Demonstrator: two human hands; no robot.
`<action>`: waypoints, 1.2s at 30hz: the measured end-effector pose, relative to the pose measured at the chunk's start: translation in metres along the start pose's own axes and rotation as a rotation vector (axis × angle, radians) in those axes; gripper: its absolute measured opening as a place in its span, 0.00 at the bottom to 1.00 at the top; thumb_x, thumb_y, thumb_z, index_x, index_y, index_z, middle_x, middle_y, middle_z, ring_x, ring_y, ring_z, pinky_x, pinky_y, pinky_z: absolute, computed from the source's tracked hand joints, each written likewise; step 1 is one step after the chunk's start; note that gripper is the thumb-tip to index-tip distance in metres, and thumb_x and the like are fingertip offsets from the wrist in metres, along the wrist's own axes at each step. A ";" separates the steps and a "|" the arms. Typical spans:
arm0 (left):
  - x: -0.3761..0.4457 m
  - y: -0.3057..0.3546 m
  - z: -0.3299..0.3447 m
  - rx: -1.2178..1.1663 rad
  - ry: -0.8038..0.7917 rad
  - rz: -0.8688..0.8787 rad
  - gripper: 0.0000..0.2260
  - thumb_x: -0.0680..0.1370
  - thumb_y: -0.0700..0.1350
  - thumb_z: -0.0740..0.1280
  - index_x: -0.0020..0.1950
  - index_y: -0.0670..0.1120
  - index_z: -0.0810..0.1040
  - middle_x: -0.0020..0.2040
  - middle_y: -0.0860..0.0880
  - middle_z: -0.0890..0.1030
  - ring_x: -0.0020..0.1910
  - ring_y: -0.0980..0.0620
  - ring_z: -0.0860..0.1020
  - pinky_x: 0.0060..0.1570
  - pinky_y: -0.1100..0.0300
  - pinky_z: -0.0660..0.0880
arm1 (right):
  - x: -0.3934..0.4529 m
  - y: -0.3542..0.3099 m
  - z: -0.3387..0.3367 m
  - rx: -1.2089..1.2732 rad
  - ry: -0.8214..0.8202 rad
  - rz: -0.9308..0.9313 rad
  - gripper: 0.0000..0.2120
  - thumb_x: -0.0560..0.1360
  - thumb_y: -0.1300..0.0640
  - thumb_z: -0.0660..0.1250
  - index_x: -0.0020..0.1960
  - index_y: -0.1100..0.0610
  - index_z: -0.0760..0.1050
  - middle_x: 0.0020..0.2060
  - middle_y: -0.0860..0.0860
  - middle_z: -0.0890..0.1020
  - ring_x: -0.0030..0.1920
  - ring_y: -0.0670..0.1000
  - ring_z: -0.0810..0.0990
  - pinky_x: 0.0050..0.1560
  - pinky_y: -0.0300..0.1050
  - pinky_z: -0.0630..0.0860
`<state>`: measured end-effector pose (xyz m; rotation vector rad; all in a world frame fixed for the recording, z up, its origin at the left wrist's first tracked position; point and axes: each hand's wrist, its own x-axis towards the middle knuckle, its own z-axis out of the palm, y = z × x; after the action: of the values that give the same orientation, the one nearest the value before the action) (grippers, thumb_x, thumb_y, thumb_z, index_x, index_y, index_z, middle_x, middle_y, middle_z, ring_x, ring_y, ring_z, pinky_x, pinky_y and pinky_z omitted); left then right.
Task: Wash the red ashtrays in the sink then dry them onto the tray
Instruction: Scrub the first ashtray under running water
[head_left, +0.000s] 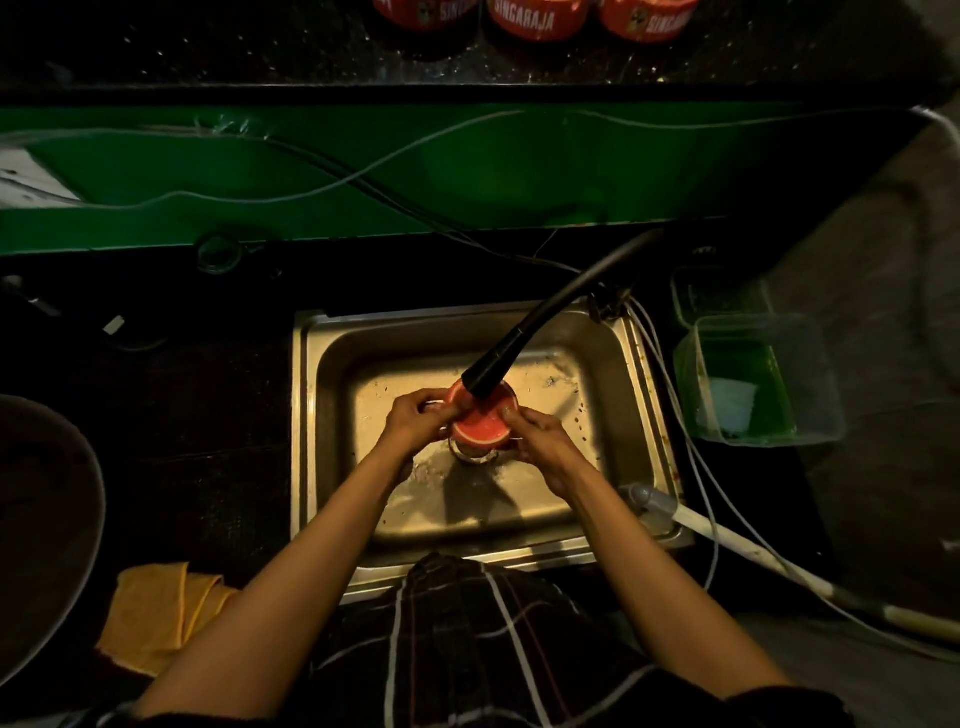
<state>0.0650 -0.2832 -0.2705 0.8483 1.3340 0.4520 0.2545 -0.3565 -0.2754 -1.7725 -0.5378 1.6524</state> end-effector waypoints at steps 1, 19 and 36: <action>-0.001 -0.002 -0.002 -0.038 0.027 -0.030 0.18 0.70 0.47 0.79 0.57 0.45 0.81 0.54 0.44 0.83 0.52 0.46 0.83 0.46 0.56 0.81 | 0.001 -0.005 0.004 -0.020 0.003 0.011 0.19 0.78 0.44 0.68 0.61 0.55 0.80 0.51 0.52 0.86 0.51 0.51 0.84 0.47 0.44 0.79; -0.006 -0.013 -0.031 0.008 -0.061 0.050 0.23 0.69 0.35 0.78 0.63 0.43 0.78 0.59 0.43 0.81 0.56 0.48 0.81 0.46 0.59 0.80 | -0.005 0.001 0.016 -0.064 0.060 -0.200 0.24 0.69 0.52 0.79 0.63 0.48 0.79 0.54 0.49 0.84 0.55 0.48 0.83 0.52 0.41 0.78; -0.004 -0.007 -0.028 0.092 -0.004 -0.010 0.18 0.75 0.56 0.72 0.59 0.46 0.80 0.54 0.45 0.84 0.52 0.49 0.82 0.44 0.57 0.80 | -0.004 -0.011 0.031 -0.005 0.034 0.013 0.18 0.74 0.45 0.73 0.55 0.58 0.80 0.47 0.56 0.87 0.39 0.53 0.86 0.39 0.44 0.81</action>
<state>0.0362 -0.2828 -0.2736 0.9180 1.3628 0.3834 0.2251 -0.3459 -0.2646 -1.8084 -0.5161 1.6279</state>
